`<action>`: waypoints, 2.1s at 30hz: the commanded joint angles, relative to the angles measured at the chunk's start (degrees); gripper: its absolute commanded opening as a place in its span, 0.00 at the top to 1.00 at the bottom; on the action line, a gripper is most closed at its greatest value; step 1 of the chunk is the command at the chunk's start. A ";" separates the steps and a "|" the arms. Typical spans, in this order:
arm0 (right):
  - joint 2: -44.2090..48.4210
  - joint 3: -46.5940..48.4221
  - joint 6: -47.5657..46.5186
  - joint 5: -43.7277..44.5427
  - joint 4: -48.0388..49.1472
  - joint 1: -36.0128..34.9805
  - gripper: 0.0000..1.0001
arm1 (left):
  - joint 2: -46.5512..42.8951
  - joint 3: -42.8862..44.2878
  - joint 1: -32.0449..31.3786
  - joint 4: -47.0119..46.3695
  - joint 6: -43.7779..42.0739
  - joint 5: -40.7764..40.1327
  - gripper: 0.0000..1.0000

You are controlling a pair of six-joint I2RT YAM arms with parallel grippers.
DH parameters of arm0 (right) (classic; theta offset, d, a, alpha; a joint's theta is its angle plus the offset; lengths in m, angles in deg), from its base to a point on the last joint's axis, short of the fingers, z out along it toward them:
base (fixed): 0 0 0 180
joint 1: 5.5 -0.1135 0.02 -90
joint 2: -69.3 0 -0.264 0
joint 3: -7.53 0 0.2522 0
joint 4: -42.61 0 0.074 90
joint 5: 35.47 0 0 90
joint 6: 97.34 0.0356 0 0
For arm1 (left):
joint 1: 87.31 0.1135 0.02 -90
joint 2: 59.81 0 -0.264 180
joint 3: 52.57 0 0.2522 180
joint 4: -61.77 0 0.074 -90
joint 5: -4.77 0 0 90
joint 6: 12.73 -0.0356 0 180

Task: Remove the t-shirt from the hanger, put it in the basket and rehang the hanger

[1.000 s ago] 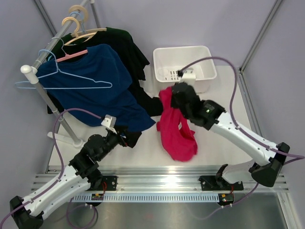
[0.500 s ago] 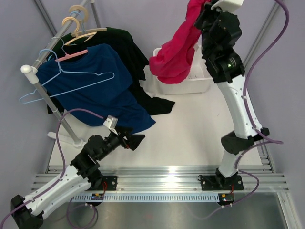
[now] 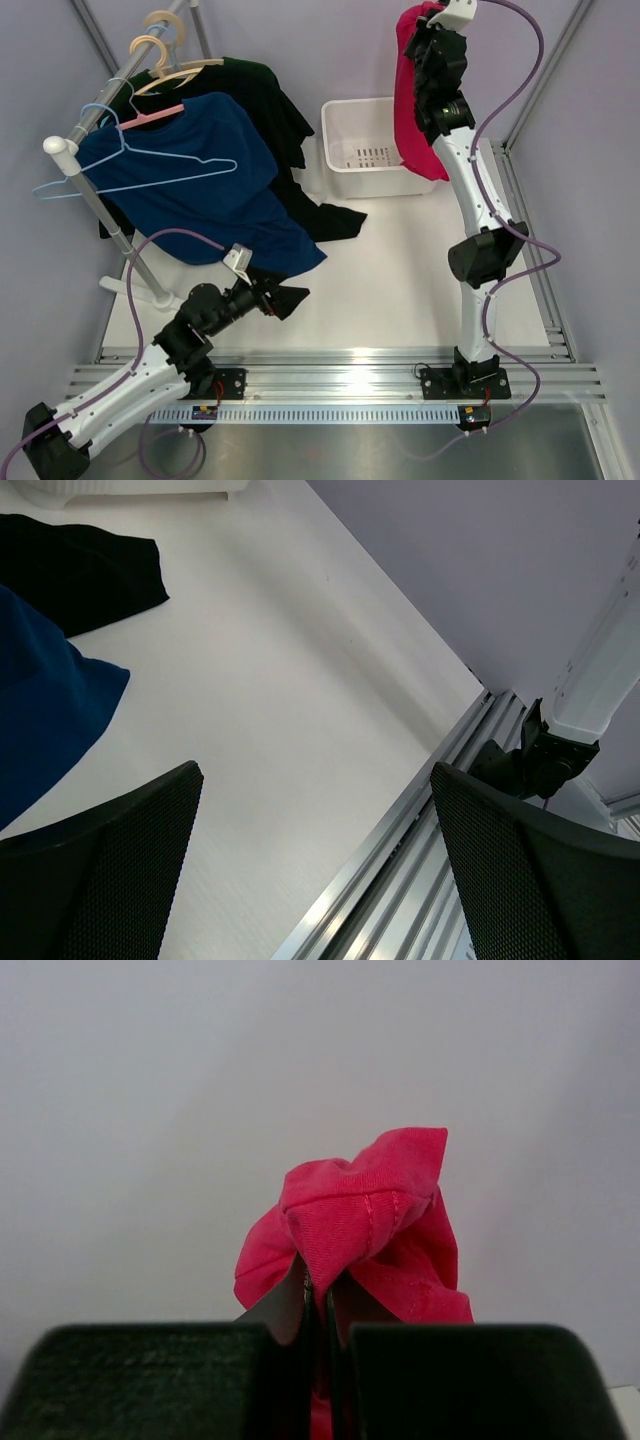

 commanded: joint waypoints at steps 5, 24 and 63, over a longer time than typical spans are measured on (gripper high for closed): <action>-6.55 8.41 4.38 -7.92 3.72 3.21 1.00 | -0.04 -0.07 -0.22 -3.56 0.88 0.75 0.01; -7.96 -17.86 13.97 -17.26 13.22 3.12 0.98 | -1.27 -0.77 -0.31 -3.91 1.33 0.75 0.01; 48.27 -70.22 36.73 -26.31 -26.34 -0.03 0.01 | 7.08 6.87 -0.31 5.05 -9.22 -3.03 0.01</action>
